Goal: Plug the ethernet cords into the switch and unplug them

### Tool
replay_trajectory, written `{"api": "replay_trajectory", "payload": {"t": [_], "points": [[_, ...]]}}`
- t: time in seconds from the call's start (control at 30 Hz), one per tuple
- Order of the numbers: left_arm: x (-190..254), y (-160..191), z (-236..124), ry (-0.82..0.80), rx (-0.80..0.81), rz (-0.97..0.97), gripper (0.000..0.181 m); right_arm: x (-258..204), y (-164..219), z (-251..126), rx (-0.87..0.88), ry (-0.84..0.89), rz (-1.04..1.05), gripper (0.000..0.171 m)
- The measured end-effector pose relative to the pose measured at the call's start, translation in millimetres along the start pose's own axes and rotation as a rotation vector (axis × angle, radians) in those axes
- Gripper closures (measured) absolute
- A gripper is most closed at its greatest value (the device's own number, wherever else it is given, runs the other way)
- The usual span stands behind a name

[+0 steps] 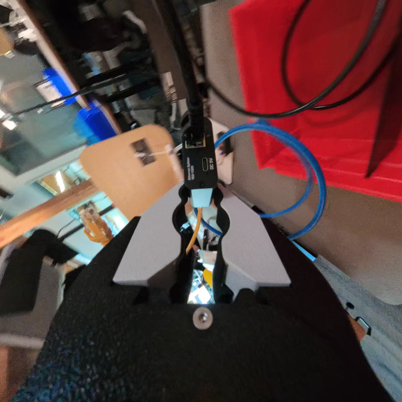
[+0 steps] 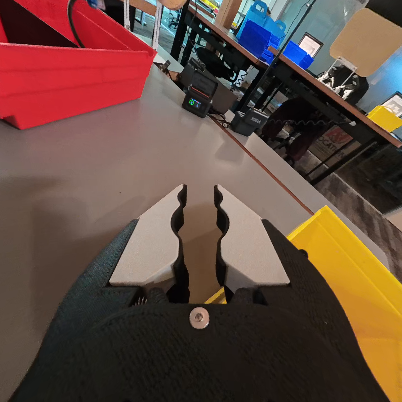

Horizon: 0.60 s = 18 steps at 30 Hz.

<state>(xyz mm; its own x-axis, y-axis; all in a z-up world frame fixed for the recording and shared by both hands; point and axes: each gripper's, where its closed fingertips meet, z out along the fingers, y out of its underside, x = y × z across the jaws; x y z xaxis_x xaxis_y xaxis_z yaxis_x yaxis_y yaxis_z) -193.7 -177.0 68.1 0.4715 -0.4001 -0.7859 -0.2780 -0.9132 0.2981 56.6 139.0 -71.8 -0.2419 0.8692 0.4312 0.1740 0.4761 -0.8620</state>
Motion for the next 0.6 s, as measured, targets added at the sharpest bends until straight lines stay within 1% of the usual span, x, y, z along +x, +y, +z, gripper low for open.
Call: {"api": "replay_trajectory", "payload": {"t": [0.13, 0.23, 0.37, 0.43, 0.5, 0.53, 0.6], "points": [[-77.0, 36.0, -61.0, -0.241, -0.058, -0.124, 0.161, -1.0, -3.3, -0.7, 0.006, 0.021, -0.018, 0.148], [-139.9, 58.8, -114.4, -0.428, -0.12, -0.212, 0.16, -0.3, -7.1, -3.1, 0.028, 0.027, -0.006, 0.148], [-222.1, 75.5, -195.7, -0.643, -0.145, -0.34, 0.16, 4.0, -11.5, -8.0, 0.058, 0.04, 0.01, 0.148], [-257.6, 69.8, -236.7, -0.723, -0.094, -0.399, 0.161, 7.1, -15.0, -9.5, 0.079, 0.048, 0.022, 0.148], [-283.5, 52.5, -268.3, -0.758, -0.005, -0.458, 0.161, 9.9, -18.8, -10.5, 0.096, 0.053, 0.03, 0.148], [-292.8, 41.3, -279.4, -0.763, 0.037, -0.483, 0.161, 11.1, -20.5, -11.0, 0.105, 0.056, 0.032, 0.148], [-303.4, 14.3, -290.2, -0.754, 0.11, -0.532, 0.161, 12.8, -23.7, -12.4, 0.121, 0.059, 0.025, 0.148]]}}
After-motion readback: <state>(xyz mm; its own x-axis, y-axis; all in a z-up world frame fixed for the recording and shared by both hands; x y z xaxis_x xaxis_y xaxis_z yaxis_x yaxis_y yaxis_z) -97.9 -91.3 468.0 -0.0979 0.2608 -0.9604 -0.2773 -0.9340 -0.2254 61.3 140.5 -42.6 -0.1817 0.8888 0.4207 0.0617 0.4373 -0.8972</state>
